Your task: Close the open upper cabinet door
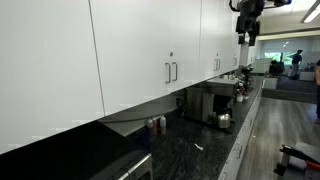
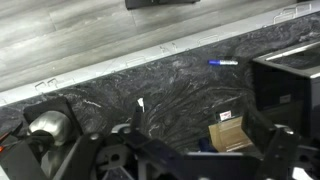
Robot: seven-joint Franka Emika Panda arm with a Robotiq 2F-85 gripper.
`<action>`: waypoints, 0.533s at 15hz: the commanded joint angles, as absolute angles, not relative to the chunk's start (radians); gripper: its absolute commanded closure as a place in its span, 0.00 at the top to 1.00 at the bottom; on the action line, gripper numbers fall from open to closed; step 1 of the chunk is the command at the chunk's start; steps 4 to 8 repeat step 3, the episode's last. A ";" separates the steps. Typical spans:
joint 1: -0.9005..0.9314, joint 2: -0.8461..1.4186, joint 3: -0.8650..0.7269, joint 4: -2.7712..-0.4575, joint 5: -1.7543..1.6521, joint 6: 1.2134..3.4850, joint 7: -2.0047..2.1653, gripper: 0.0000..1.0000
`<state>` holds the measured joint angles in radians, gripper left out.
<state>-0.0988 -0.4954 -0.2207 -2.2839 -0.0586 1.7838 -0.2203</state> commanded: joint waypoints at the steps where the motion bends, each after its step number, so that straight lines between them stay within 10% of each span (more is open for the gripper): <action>1: -0.133 -0.574 -0.214 -2.329 -0.067 1.658 -0.203 1.00; 8: -0.120 -0.551 -0.219 -2.304 -0.058 1.677 -0.214 1.00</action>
